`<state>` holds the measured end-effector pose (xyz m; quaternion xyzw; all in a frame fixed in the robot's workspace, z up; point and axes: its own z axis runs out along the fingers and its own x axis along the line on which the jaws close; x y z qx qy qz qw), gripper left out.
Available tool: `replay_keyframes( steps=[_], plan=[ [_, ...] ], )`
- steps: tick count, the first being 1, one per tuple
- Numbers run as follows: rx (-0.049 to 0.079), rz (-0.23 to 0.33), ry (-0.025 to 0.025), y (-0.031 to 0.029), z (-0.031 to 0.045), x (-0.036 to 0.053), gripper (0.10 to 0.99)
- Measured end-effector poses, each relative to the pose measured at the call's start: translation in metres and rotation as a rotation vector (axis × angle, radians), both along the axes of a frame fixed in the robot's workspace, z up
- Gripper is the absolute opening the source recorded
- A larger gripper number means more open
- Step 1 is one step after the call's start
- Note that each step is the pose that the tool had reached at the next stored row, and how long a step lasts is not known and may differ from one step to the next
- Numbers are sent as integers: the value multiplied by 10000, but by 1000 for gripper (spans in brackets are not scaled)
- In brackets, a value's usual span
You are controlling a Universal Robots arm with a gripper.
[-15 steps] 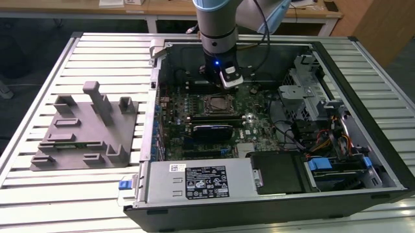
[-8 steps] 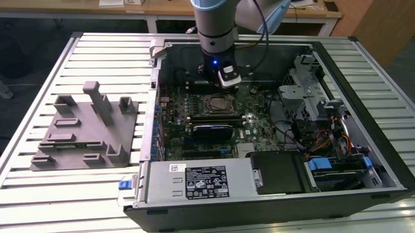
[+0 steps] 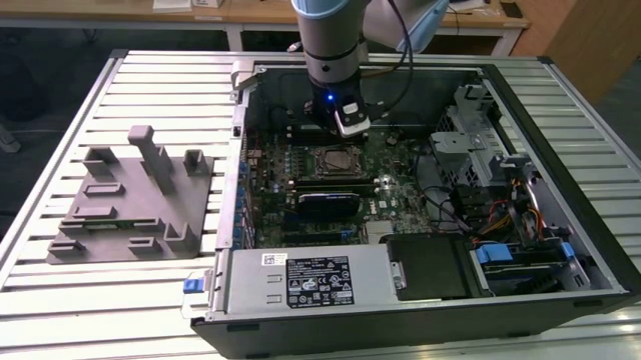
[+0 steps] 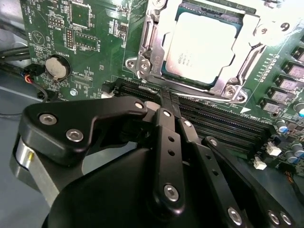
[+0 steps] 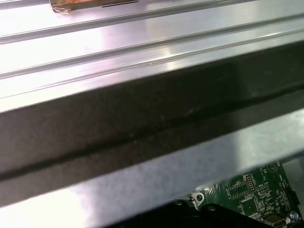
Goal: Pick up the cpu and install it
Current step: 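Install the first cpu locking lever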
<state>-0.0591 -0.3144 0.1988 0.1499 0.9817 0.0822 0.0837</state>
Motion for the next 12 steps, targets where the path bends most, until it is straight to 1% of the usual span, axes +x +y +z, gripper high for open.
replay_keyframes(
  steps=[12],
  plan=[
    [-18,-1,-33,-17,-37,0,106]
  ],
)
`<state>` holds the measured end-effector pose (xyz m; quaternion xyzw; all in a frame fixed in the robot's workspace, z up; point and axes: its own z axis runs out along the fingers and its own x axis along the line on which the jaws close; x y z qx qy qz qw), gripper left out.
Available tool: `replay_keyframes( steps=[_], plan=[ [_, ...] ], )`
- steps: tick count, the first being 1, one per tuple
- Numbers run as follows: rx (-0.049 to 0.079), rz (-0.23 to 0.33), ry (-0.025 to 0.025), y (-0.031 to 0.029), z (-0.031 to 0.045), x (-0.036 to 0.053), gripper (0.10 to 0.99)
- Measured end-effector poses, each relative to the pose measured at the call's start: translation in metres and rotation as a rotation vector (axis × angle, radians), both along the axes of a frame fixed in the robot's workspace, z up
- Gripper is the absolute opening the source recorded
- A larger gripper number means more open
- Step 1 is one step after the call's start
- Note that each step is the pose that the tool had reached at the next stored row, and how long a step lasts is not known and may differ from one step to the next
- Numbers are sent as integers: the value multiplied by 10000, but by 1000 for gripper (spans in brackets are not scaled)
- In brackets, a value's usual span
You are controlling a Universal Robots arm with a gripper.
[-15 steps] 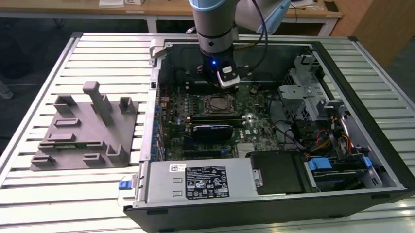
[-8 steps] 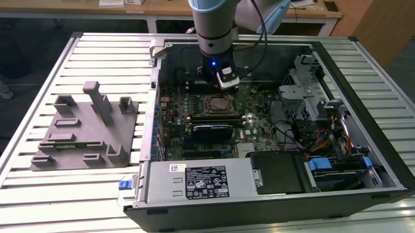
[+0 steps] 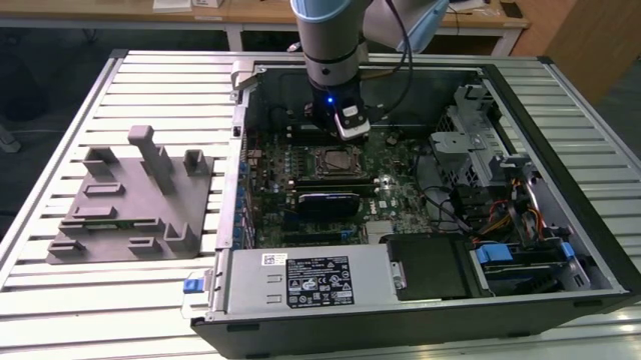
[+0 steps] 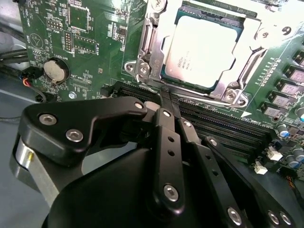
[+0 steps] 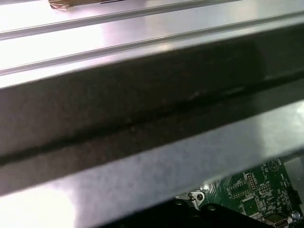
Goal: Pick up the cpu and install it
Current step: 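Install the first cpu locking lever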
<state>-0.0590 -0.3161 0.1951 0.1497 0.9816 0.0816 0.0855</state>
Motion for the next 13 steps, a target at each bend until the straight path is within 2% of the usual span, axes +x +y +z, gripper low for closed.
replay_keyframes(
  steps=[10,13],
  plan=[
    [-9,0,-10,-28,-25,1,106],
    [91,-1,-10,-36,-26,3,106]
  ],
)
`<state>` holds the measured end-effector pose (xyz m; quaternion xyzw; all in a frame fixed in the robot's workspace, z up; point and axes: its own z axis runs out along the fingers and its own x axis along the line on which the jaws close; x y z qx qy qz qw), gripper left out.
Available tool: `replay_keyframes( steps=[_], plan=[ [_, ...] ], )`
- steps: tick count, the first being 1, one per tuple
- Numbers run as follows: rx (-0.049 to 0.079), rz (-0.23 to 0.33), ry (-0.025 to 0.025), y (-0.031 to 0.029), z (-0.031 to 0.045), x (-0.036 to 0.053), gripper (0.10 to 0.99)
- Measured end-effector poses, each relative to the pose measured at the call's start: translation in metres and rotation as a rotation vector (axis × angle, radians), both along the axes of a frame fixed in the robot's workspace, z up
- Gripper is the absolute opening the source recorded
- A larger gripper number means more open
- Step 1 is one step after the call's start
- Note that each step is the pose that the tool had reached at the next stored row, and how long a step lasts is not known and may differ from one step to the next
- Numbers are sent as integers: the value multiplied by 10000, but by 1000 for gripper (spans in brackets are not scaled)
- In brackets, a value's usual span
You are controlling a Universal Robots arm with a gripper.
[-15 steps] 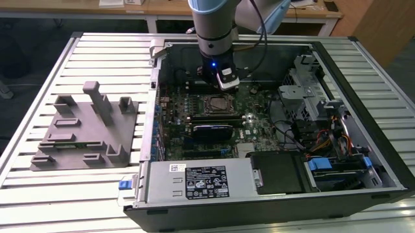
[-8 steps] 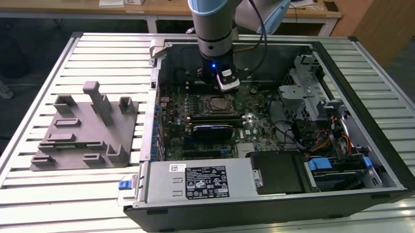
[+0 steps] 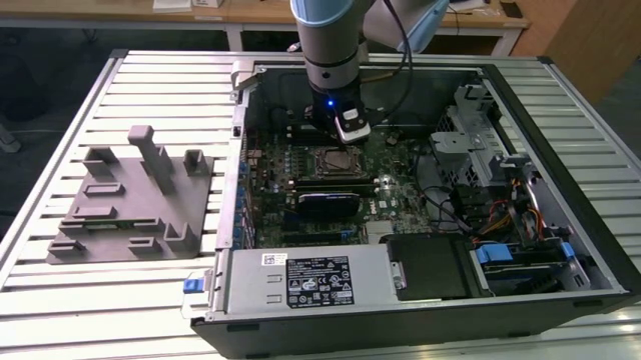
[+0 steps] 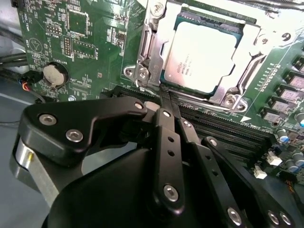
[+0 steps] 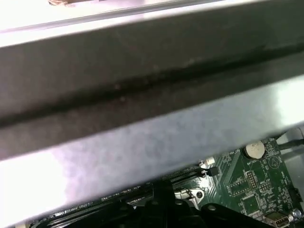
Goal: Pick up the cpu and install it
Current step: 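Install the first cpu locking lever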
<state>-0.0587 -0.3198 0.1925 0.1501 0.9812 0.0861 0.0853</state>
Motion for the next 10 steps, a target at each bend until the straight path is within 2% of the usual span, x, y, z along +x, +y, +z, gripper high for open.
replay_keyframes(
  steps=[5,10],
  plan=[
    [40,0,-2,-2,9,0,106],
    [38,0,-1,-2,109,0,106]
  ],
)
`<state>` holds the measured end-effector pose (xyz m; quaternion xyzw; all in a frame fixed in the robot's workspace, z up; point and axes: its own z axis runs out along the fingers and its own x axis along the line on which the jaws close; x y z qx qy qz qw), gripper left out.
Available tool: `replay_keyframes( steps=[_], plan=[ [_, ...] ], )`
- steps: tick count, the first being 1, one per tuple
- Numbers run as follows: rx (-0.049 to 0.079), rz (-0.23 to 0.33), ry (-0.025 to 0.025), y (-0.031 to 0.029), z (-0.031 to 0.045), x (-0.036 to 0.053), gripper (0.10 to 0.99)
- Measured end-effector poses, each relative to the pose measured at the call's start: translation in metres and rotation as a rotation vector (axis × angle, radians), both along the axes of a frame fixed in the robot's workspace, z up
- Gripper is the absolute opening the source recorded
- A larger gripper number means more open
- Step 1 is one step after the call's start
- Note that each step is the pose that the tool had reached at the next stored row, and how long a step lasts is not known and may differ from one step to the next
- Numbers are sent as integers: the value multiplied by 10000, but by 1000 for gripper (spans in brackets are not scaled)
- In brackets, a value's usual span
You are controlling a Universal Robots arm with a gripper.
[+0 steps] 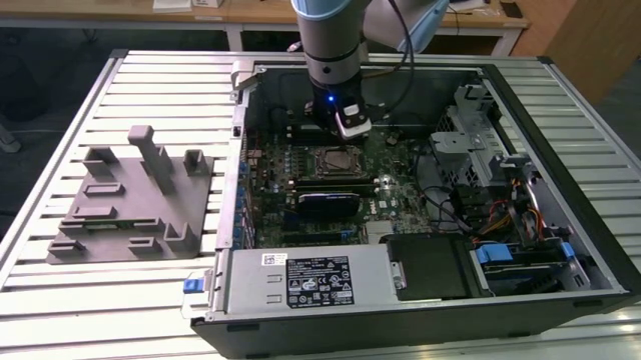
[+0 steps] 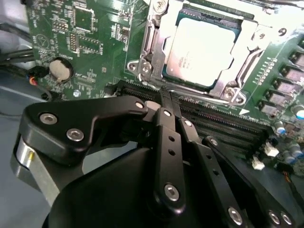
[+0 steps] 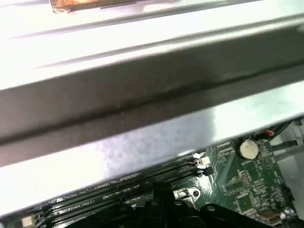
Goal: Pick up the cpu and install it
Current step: 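Install the first cpu locking lever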
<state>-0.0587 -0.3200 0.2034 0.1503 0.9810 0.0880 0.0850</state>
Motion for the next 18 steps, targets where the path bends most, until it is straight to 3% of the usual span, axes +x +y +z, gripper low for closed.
replay_keyframes(
  steps=[6,13,14,15,18],
  plan=[
    [0,0,0,0,119,0,106],
    [-19,1,14,0,128,3,106],
    [-68,2,61,0,128,8,106],
    [-132,2,150,0,127,16,106],
    [-391,0,473,0,126,48,106]
  ],
)
